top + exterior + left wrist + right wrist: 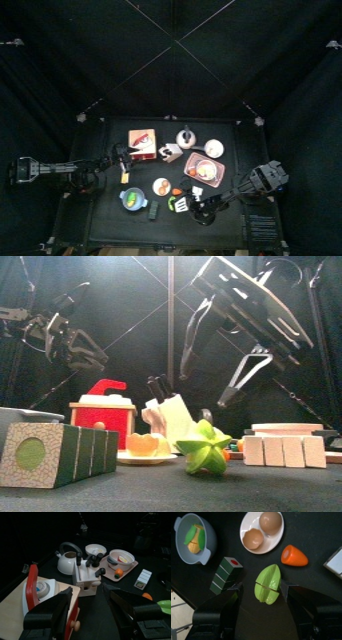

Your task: Grab cleaver

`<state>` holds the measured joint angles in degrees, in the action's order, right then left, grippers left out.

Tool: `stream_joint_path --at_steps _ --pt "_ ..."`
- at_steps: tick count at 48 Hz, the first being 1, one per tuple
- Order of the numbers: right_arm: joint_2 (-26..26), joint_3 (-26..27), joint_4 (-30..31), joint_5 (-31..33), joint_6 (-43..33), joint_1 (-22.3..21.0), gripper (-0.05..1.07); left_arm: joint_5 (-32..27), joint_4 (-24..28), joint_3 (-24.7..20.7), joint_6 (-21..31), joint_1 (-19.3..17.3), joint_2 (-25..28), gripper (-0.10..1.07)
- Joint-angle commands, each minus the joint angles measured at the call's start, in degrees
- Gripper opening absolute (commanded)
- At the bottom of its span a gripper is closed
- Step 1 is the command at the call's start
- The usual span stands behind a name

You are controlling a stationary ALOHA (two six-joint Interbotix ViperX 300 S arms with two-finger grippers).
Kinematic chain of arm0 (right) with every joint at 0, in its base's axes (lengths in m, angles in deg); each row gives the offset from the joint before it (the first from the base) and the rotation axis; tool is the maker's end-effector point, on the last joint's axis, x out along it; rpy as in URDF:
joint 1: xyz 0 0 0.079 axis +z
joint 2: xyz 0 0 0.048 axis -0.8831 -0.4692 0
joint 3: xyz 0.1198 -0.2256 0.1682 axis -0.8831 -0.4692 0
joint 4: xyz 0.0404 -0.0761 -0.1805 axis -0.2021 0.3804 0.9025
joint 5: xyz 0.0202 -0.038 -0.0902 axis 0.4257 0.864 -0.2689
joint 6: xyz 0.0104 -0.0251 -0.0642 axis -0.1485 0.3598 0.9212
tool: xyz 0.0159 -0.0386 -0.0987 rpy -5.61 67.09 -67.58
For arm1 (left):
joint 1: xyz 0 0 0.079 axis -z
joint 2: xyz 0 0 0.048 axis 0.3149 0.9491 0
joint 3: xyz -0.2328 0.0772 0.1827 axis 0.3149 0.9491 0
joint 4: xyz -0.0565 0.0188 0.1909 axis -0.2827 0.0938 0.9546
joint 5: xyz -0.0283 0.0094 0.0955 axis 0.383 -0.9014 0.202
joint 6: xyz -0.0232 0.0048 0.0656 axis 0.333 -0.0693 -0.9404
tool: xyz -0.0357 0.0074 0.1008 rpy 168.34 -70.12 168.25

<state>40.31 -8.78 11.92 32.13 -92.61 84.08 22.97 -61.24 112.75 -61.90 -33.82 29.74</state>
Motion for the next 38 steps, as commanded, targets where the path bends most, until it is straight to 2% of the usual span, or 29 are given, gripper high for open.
stream_joint_path --at_steps 1,7,12,24,32,38 --pt "4.1 -1.3 3.1 0.0 0.0 -1.8 0.92 0.1 -0.4 -1.9 0.2 0.4 0.0 0.87" --pt "7.8 -5.0 7.7 -0.2 0.1 -5.2 0.91 -2.4 -3.8 -4.7 0.4 0.5 0.0 0.87" --pt "10.9 -8.1 13.4 -1.3 0.1 -8.9 0.91 -6.8 -6.1 -7.9 0.1 0.2 0.1 0.87" --pt "16.5 -13.2 28.7 -6.2 0.0 -20.5 0.91 -10.2 -5.5 -12.0 0.0 -3.8 0.9 0.86" --pt "17.6 -14.9 34.0 -10.4 0.0 -27.7 0.89 -10.3 -4.2 -14.9 -0.1 -5.4 4.2 0.86" --pt "17.2 -14.9 37.0 -12.7 0.0 -31.8 0.82 -10.6 -2.4 -17.8 0.0 -6.1 8.4 0.86"
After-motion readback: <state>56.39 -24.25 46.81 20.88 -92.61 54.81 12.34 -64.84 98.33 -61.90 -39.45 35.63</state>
